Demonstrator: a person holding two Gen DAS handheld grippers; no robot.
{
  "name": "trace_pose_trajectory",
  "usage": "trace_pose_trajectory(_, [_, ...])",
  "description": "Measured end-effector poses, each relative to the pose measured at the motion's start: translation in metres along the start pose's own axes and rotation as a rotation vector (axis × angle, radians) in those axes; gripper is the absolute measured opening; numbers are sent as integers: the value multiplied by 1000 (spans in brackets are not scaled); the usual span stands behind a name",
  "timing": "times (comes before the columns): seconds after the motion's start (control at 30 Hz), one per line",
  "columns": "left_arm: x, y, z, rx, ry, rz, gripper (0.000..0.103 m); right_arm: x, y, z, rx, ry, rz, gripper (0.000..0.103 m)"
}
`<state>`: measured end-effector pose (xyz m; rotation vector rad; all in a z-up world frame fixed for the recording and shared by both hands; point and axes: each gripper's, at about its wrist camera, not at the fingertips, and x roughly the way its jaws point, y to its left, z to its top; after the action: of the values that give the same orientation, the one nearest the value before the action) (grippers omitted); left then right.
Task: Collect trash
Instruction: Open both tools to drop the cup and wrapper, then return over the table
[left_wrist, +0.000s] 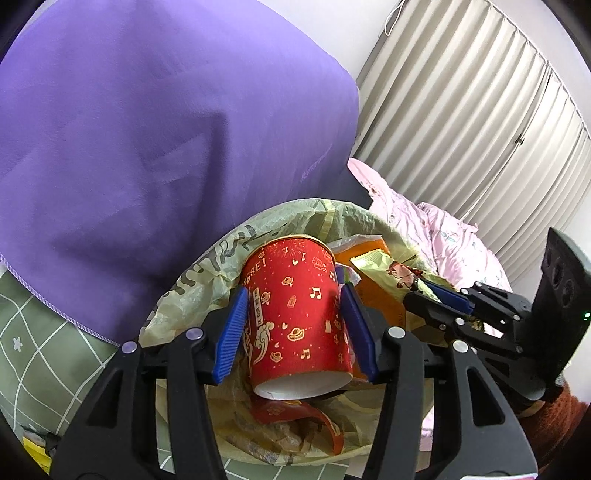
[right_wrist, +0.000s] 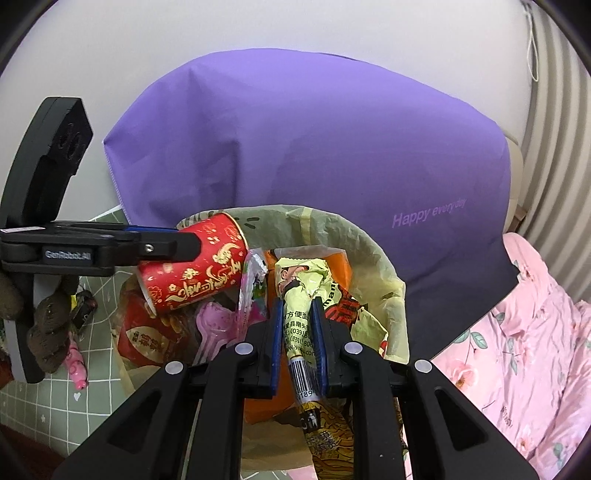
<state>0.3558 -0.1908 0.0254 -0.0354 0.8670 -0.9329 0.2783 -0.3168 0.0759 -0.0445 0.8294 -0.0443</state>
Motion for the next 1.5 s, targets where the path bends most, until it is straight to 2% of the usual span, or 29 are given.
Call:
trace_pose_trajectory(0.07, [-5, 2, 1, -14, -7, -19, 49, 0, -2, -1, 11, 2, 0, 22])
trace_pose_trajectory(0.13, [-14, 4, 2, -25, -15, -26, 50, -2, -3, -1, 9, -7, 0, 40])
trace_pose_trajectory(0.33, [-44, 6, 1, -55, -86, 20, 52, -11, 1, -1, -8, -18, 2, 44])
trace_pose_trajectory(0.43, [-67, 11, -6, -65, -145, 67, 54, -19, 4, 1, -3, -38, 40, 49])
trace_pose_trajectory(0.53, [-87, 19, -17, -91, -177, 108, 54, -26, 9, 4, -11, -61, 74, 52])
trace_pose_trajectory(0.73, [-121, 48, -55, -185, -216, 194, 54, -32, 26, 12, -35, -77, 73, 53])
trace_pose_trajectory(0.83, [-139, 67, -78, -238, -234, 248, 54, -33, 40, 16, -51, -91, 76, 53])
trace_pose_trajectory(0.97, [-175, 98, -114, -302, -262, 363, 54, -37, 67, 21, -99, -137, 86, 53])
trace_pose_trajectory(1.03, [-192, 113, -131, -336, -277, 425, 54, -34, 84, 22, -117, -141, 125, 62])
trace_pose_trajectory(1.17, [-232, 144, -169, -415, -300, 559, 54, -22, 114, 19, -152, -106, 217, 63])
trace_pose_trajectory(1.3, [-267, 173, -207, -504, -323, 654, 54, -4, 153, 10, -208, -29, 307, 63])
trace_pose_trajectory(1.4, [-290, 188, -233, -567, -331, 707, 54, 10, 187, 4, -243, 12, 361, 63])
trace_pose_trajectory(1.5, [-306, 195, -251, -586, -323, 750, 54, 21, 212, 0, -265, 24, 391, 63])
